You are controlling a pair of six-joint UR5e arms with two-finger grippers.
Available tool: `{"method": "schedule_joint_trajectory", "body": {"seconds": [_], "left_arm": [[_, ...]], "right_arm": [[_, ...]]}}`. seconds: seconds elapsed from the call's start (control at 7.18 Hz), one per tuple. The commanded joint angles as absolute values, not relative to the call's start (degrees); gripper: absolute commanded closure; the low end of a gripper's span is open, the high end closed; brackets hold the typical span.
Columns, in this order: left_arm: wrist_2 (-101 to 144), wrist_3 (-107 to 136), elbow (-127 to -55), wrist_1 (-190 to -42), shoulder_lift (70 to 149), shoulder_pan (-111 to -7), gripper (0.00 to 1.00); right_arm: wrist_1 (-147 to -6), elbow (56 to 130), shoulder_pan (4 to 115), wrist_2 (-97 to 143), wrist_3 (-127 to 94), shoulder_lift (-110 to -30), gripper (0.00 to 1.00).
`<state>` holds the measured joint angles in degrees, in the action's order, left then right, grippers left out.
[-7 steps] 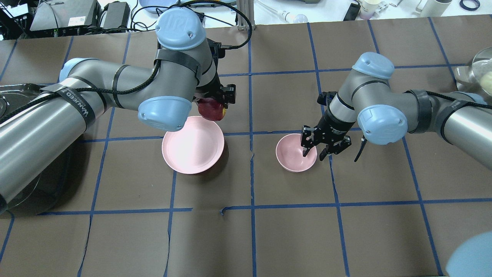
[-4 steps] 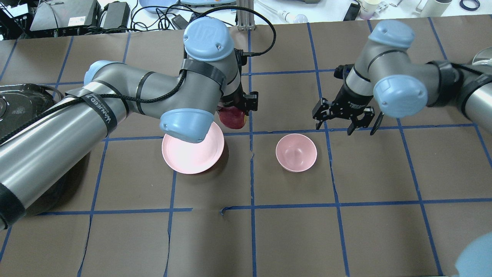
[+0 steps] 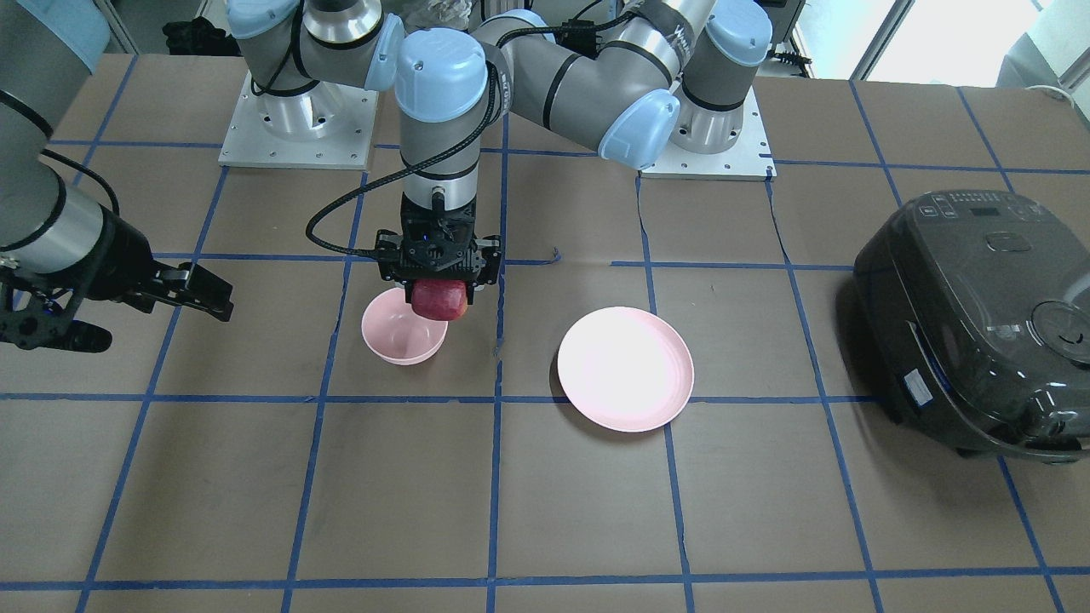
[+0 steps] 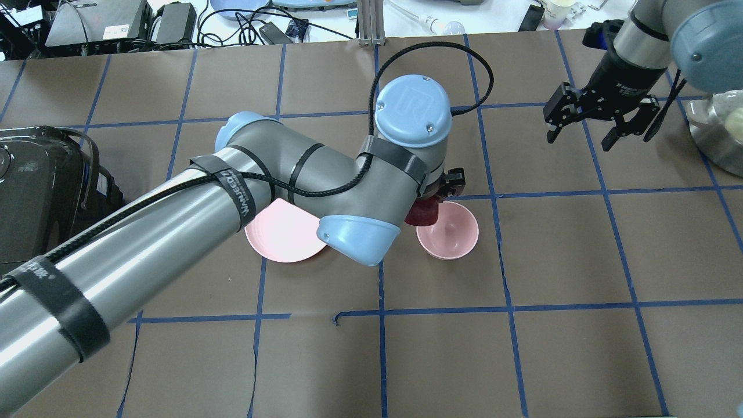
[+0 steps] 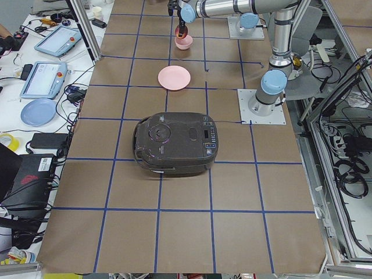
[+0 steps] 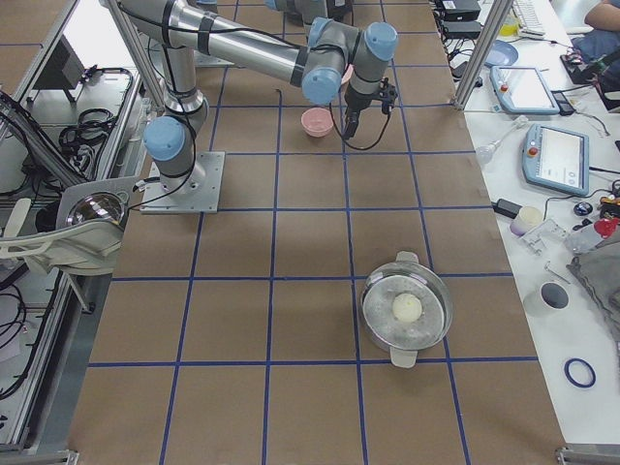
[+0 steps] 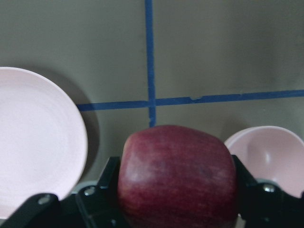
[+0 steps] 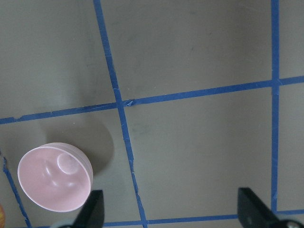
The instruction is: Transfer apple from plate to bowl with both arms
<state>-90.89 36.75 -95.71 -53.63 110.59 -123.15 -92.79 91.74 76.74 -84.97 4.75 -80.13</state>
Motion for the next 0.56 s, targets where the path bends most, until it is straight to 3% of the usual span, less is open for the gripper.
{"method": "schedule_joint_trajectory", "body": {"seconds": [0.0, 0.42], "left_arm": [[-91.1, 44.4, -93.1, -51.6, 115.5, -126.2, 0.8], [-92.9, 46.7, -92.3, -51.4, 119.2, -127.4, 0.78]], "right_arm": [[-92.0, 91.7, 76.0, -85.2, 4.7, -80.8, 0.0], [-92.1, 92.0, 76.0, -92.3, 3.9, -80.6, 0.0]]}}
